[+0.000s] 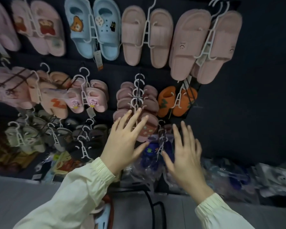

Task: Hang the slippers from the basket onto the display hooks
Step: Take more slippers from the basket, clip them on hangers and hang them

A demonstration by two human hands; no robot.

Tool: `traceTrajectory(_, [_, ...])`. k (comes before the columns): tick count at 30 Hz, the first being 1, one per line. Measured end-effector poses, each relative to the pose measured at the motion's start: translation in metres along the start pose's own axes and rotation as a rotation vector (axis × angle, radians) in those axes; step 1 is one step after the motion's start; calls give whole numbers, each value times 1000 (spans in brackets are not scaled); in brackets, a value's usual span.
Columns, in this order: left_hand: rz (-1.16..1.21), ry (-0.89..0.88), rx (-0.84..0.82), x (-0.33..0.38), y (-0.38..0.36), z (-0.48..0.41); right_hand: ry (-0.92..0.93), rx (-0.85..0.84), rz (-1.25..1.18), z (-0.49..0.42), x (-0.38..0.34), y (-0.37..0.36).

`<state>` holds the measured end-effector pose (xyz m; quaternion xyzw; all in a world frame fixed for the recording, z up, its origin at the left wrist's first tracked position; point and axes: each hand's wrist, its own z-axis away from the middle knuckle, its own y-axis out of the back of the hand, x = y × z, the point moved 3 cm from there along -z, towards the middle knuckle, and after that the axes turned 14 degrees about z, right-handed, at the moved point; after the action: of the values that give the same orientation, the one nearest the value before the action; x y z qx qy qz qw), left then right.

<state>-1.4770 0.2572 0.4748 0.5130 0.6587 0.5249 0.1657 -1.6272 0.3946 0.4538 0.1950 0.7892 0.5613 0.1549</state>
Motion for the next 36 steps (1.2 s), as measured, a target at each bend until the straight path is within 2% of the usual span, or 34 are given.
traceTrajectory(11, [68, 91, 66, -34, 53, 118, 137, -52, 12, 66, -92, 9])
traceTrajectory(19, [37, 175, -99, -82, 88, 277, 117, -164, -124, 173, -187, -17])
traceTrajectory(24, [13, 222, -119, -113, 124, 343, 127, -187, -167, 217, -247, -25])
traceTrajectory(30, [56, 257, -81, -157, 146, 364, 152, -198, -160, 221, -298, -29])
traceTrajectory(36, [144, 276, -81, -230, 134, 344, 140, -294, -105, 189, -346, -69])
